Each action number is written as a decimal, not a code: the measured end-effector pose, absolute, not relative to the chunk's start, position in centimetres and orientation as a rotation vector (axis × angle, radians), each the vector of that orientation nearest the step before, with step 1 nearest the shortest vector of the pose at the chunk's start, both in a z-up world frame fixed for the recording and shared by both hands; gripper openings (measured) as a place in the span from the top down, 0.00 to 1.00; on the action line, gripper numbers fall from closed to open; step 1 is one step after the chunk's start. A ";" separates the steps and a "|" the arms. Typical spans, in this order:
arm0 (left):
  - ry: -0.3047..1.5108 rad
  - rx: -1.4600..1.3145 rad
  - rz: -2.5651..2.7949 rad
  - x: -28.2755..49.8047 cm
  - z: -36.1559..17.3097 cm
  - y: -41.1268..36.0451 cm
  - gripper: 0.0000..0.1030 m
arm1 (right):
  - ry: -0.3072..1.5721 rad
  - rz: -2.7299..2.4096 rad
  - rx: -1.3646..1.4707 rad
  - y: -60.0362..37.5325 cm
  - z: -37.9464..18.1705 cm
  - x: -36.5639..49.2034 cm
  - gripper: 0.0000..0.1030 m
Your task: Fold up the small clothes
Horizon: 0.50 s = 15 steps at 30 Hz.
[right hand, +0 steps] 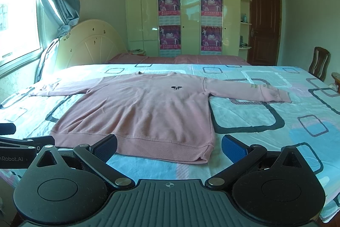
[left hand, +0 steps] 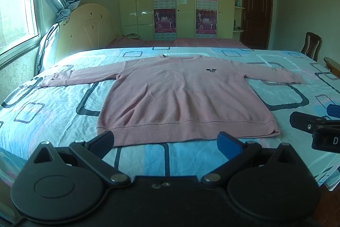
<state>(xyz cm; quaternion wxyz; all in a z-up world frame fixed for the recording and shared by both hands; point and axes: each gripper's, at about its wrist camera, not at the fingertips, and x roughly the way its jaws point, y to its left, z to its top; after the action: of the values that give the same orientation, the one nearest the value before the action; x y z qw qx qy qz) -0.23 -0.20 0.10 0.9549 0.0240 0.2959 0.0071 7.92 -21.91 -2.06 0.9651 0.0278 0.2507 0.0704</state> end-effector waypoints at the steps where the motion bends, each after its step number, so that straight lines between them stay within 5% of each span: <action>1: 0.602 0.047 0.014 -0.2 0.1 -0.2 0.01 | 0.507 0.143 0.056 -21.9 -2.1 7.9 0.00; 15: 0.603 0.053 0.013 -0.1 0.2 -0.5 0.01 | 0.506 0.145 0.059 -22.1 -2.1 7.9 0.00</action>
<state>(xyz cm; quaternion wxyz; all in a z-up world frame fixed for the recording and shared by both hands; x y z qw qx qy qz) -0.11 -0.53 0.22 0.9546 0.0259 0.2967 0.0064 7.92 -22.11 -2.08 0.9651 0.0291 0.2503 0.0717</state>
